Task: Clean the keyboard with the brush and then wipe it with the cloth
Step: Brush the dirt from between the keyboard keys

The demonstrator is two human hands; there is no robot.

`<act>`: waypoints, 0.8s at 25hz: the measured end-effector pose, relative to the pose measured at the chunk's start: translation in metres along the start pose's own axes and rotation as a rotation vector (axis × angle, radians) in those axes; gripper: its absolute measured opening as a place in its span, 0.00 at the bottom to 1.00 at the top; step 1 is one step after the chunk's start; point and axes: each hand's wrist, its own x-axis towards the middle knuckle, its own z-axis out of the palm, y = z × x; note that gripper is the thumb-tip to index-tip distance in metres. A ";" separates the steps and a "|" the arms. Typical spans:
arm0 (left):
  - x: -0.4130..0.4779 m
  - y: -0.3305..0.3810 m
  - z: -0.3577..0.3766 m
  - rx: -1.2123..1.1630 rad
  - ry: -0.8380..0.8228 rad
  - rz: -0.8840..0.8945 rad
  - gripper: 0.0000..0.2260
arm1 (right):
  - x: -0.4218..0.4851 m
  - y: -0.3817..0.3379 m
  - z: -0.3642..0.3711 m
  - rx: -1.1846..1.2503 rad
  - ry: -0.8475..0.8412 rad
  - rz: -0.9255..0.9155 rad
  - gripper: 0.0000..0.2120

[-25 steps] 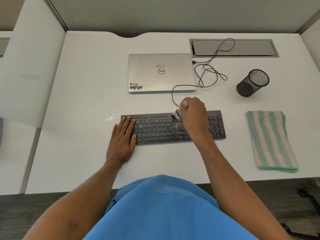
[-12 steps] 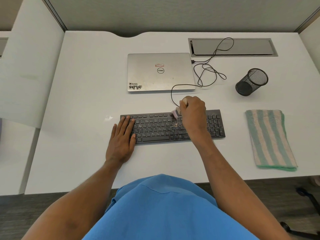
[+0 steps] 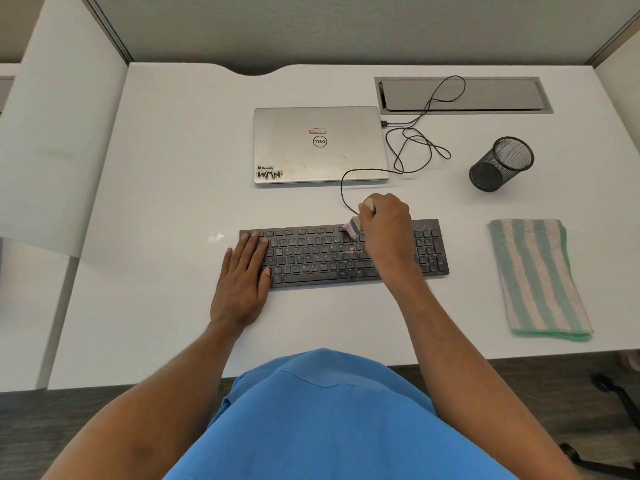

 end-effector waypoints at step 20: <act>0.000 0.001 -0.001 0.003 -0.001 -0.004 0.28 | -0.004 0.003 0.002 -0.013 -0.108 -0.015 0.14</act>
